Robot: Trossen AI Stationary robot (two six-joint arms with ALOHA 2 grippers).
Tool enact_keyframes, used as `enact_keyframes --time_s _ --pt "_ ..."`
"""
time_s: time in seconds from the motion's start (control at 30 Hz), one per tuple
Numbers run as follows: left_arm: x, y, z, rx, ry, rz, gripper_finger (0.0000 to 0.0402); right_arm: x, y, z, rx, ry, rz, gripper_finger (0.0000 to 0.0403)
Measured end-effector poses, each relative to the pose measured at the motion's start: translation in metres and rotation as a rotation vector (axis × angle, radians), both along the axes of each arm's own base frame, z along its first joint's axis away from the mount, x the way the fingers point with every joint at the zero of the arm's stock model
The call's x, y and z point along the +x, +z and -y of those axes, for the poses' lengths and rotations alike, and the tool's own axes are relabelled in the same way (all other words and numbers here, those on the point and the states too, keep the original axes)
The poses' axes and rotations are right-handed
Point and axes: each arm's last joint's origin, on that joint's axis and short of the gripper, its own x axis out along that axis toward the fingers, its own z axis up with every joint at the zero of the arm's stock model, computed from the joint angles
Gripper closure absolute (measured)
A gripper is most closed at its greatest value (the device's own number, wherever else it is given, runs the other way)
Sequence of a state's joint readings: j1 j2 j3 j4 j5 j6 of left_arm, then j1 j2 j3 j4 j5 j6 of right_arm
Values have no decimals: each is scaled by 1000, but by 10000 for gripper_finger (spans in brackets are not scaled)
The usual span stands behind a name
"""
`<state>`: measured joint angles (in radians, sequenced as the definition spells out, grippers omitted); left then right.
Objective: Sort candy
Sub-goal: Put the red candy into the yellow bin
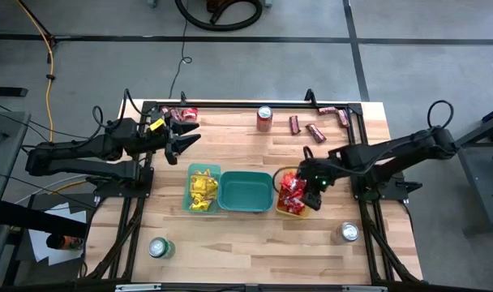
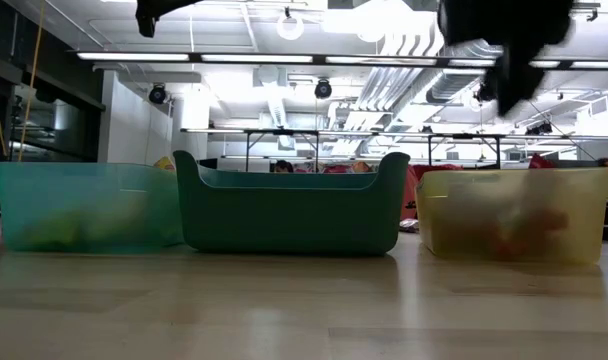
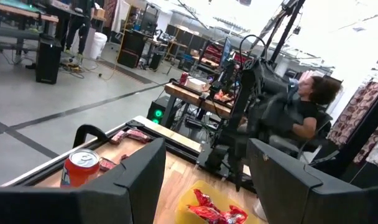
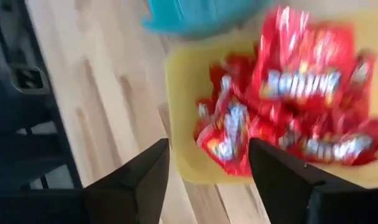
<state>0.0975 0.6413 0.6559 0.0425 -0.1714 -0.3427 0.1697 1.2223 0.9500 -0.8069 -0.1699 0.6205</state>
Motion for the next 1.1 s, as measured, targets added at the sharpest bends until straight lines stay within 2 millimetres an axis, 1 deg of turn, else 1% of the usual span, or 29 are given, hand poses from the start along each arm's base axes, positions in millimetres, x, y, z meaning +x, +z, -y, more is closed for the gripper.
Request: enact_keyframes --time_s 0.13,0.2,0.3,0.37,0.43,0.53,0.8,0.87,0.93,1.0,1.1 --pt "0 0 0 14 1 1 188 18 36 9 -43 -22 229 183" --pt "0 0 0 14 1 1 188 29 57 14 -86 -34 406 183" --pt "0 0 0 15 1 1 188 43 87 19 -171 -3 688 182" --pt "0 0 0 24 1 -5 188 48 100 22 -228 22 841 182" --pt "0 0 0 39 2 -14 188 51 109 25 -267 28 946 182" --pt "0 -2 0 52 2 -31 188 53 113 27 -293 30 1001 182" --pt "2 -4 0 50 2 -54 188 54 113 27 -302 35 1000 182" --pt "5 -3 -1 -20 4 -20 188 54 113 27 -301 34 1000 182" --pt "13 -1 -3 -110 42 -18 188 54 113 27 -301 33 1000 182" --pt "24 1 -5 -133 81 -99 191 54 113 29 -313 17 997 182" --pt "45 5 -16 -101 159 -364 196 55 112 32 -321 -4 993 182"
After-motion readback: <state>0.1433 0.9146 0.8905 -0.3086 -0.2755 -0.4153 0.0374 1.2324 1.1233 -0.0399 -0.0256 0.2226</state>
